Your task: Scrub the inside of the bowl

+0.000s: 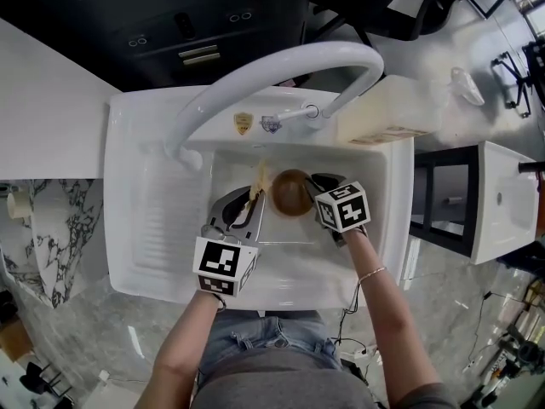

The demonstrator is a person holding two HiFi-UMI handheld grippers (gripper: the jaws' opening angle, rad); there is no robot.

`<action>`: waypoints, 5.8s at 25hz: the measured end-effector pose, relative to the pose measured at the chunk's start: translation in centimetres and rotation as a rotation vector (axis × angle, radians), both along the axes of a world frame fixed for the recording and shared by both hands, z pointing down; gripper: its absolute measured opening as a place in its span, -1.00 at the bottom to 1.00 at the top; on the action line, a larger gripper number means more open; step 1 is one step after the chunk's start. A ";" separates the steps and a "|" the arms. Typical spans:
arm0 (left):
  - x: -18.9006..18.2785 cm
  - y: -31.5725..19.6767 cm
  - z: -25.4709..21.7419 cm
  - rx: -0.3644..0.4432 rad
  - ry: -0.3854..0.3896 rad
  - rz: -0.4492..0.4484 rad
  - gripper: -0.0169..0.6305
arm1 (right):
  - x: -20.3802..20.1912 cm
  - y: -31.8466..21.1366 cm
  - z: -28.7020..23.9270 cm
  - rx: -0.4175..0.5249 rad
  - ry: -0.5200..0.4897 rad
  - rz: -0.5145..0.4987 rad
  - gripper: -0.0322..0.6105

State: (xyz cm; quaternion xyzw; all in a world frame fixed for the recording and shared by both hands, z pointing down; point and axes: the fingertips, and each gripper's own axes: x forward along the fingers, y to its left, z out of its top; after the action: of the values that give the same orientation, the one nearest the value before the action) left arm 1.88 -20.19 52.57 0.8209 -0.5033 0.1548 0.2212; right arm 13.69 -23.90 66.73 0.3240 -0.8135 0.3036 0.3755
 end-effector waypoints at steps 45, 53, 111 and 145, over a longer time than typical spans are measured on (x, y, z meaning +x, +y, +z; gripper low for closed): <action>-3.2 6.3 -5.9 0.146 0.014 0.081 -0.81 | -1.3 4.3 -14.1 0.219 -0.079 0.210 -0.82; -4.5 8.3 -8.6 0.215 0.012 0.109 -0.81 | -2.0 6.8 -17.3 0.303 -0.122 0.281 -0.82; 4.6 9.0 -3.1 -0.096 -0.527 0.696 -0.81 | -6.1 9.1 -21.0 0.528 0.042 0.184 -0.81; 5.6 14.2 -3.7 -0.100 -0.474 1.095 -0.82 | -5.5 7.9 -19.3 0.422 -0.038 0.136 -0.82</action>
State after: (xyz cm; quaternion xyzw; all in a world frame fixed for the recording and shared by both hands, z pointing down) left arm 7.45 -6.02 48.91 0.8925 -0.0350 0.4487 0.0291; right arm 8.23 -16.00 47.42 0.4435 -0.8423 0.1574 0.2626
